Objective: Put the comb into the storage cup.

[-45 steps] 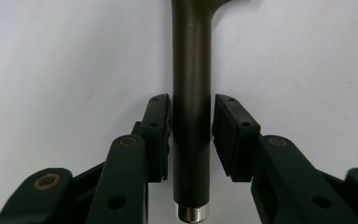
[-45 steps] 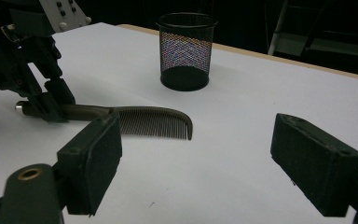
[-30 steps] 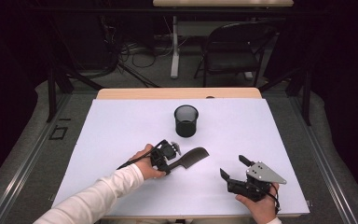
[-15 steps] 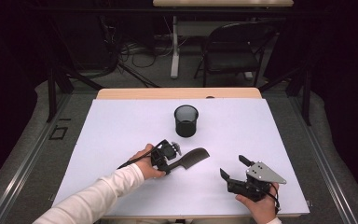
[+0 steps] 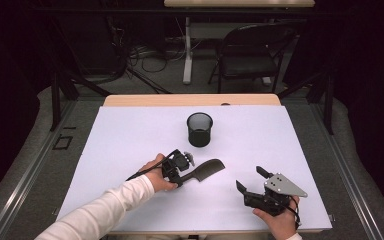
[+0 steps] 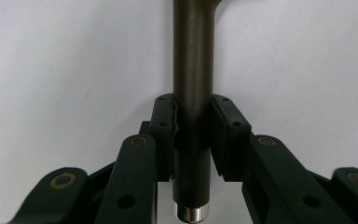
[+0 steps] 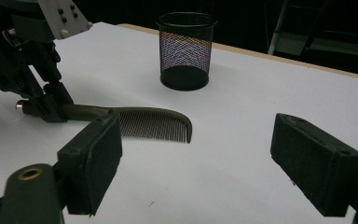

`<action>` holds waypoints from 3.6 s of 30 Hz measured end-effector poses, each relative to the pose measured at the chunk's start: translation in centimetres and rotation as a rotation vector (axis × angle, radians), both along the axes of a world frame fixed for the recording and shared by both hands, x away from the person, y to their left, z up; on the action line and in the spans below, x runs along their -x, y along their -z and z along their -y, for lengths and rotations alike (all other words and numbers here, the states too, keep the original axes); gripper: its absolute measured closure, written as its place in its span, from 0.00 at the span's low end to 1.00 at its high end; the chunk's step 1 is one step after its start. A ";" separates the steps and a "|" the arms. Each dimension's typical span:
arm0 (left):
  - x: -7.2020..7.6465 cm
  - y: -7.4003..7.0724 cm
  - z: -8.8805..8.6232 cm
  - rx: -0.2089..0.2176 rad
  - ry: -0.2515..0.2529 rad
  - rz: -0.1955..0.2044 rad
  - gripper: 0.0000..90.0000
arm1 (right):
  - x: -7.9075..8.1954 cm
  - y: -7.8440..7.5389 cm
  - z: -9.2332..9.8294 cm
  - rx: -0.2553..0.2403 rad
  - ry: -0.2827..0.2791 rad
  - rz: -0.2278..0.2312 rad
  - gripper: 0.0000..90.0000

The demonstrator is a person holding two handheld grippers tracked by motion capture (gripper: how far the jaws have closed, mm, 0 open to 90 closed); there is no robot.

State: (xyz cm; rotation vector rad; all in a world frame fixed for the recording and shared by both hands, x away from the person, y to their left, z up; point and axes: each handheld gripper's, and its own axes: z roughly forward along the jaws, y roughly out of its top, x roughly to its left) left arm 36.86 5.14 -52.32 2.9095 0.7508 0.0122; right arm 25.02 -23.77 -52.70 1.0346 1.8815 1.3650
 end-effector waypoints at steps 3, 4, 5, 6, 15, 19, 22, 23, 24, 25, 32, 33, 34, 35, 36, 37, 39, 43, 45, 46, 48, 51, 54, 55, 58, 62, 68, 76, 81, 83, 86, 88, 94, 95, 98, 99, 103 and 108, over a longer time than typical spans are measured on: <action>0.0 0.0 0.0 0.002 -0.003 0.000 0.81 | 0.0 0.0 0.0 0.000 0.001 -0.001 0.18; 0.0 0.0 0.0 0.004 -0.004 -0.004 0.81 | 0.0 0.0 0.0 0.000 0.001 0.000 0.18; 0.0 0.0 0.0 0.005 -0.005 -0.006 0.81 | 0.0 0.0 0.0 -0.001 0.001 -0.001 0.18; 0.0 -0.1 0.0 0.004 -0.002 -0.004 0.81 | 0.0 0.0 0.0 0.000 0.001 0.000 0.18; 0.0 -0.4 -0.1 0.012 -0.002 -0.006 0.81 | 0.0 0.0 0.0 0.002 0.002 -0.001 0.18; 0.0 -0.4 -0.1 0.024 -0.008 0.000 0.81 | 0.0 0.0 0.0 0.000 0.001 0.000 0.18; 0.0 -0.5 -0.1 0.030 -0.012 -0.007 0.81 | 0.0 0.0 0.0 0.001 0.003 -0.001 0.18; 0.0 -0.6 -0.1 0.028 -0.010 -0.012 0.81 | 0.0 0.0 0.0 0.002 0.001 -0.002 0.18; 0.0 -0.6 -0.2 0.029 -0.008 -0.010 0.81 | 0.0 0.0 0.0 0.001 0.001 0.000 0.18; 0.0 -0.6 -0.2 0.033 -0.012 -0.005 0.81 | 0.0 0.0 0.0 0.002 0.001 0.000 0.18; 0.0 -0.9 -0.3 0.056 -0.022 -0.006 0.81 | 0.0 0.0 0.0 0.001 0.001 0.000 0.18; 0.0 -1.0 -0.4 0.060 -0.024 -0.006 0.81 | 0.0 0.0 0.0 0.002 0.002 0.000 0.18; 0.0 -1.0 -0.4 0.063 -0.025 -0.004 0.81 | 0.0 0.0 0.0 0.002 0.003 -0.001 0.18; 0.0 -1.1 -0.4 0.067 -0.025 -0.003 0.81 | 0.0 0.0 0.0 0.001 0.002 -0.001 0.18; -0.1 -1.2 -0.5 0.069 -0.024 -0.010 0.81 | 0.0 0.0 0.0 0.001 0.002 -0.001 0.18; 0.0 -1.2 -0.5 0.073 -0.026 -0.006 0.81 | 0.0 0.0 0.0 0.001 0.002 -0.001 0.18; 0.0 -1.3 -0.6 0.087 -0.034 -0.002 0.81 | 0.0 0.0 0.0 0.001 0.003 0.001 0.18; 0.0 -1.6 -0.7 0.115 -0.041 0.014 0.81 | 0.0 0.0 0.0 0.001 0.003 0.002 0.18; 0.0 -1.8 -0.9 0.128 -0.043 0.018 0.81 | 0.0 0.1 0.0 0.001 0.004 -0.001 0.18; 0.0 -1.8 -0.9 0.137 -0.049 0.022 0.81 | 0.0 0.1 0.0 0.003 0.003 -0.002 0.18; 0.0 -2.1 -1.0 0.145 -0.048 0.027 0.81 | 0.0 0.1 0.0 0.007 0.002 0.000 0.18; 0.0 -2.4 -1.2 0.162 -0.051 0.038 0.81 | 0.0 0.1 0.0 0.008 0.004 -0.004 0.18; 0.1 -2.7 -1.4 0.173 -0.053 0.047 0.81 | 0.0 0.1 0.0 0.009 0.003 -0.006 0.18; 0.1 -2.8 -1.5 0.174 -0.053 0.049 0.81 | 0.0 0.1 0.0 0.008 0.004 -0.007 0.18; 0.1 -3.1 -1.6 0.205 -0.061 0.060 0.81 | 0.0 0.1 0.0 0.011 0.004 -0.006 0.18; 0.1 -3.5 -1.8 0.244 -0.071 0.075 0.81 | 0.0 0.2 0.0 0.013 0.007 -0.012 0.18; 0.2 -4.1 -2.1 0.282 -0.080 0.097 0.81 | -0.1 0.3 -0.1 0.014 0.007 -0.013 0.18; 0.2 -4.8 -2.6 0.336 -0.091 0.127 0.81 | -0.1 0.4 -0.1 0.015 0.012 -0.022 0.18; 0.3 -5.4 -3.0 0.389 -0.109 0.146 0.81 | -0.2 0.4 -0.1 0.020 0.009 -0.021 0.18; 0.4 -5.8 -3.2 0.415 -0.116 0.157 0.81 | -0.2 0.4 -0.1 0.023 0.008 -0.023 0.18; 0.4 -6.1 -3.4 0.442 -0.125 0.168 0.81 | -0.2 0.4 -0.1 0.024 0.009 -0.021 0.18; 0.4 -6.3 -3.6 0.452 -0.125 0.174 0.81 | -0.2 0.5 -0.1 0.025 0.009 -0.022 0.18; 0.4 -6.6 -3.9 0.489 -0.138 0.195 0.81 | -0.2 0.5 -0.2 0.024 0.010 -0.023 0.18; 0.4 -6.7 -4.0 0.495 -0.139 0.202 0.81 | -0.2 0.5 -0.2 0.025 0.009 -0.024 0.18; 0.6 -6.9 -4.0 0.515 -0.143 0.217 0.81 | -0.3 0.5 -0.2 0.024 0.010 -0.024 0.19; 0.6 -7.0 -4.1 0.519 -0.141 0.221 0.81 | -0.3 0.5 -0.2 0.025 0.009 -0.022 0.19; 0.8 -7.4 -4.2 0.559 -0.142 0.250 0.81 | -0.3 0.5 -0.1 0.027 0.009 -0.020 0.19; 1.0 -7.6 -4.3 0.608 -0.144 0.259 0.81 | -0.4 0.6 -0.2 0.025 0.011 -0.023 0.19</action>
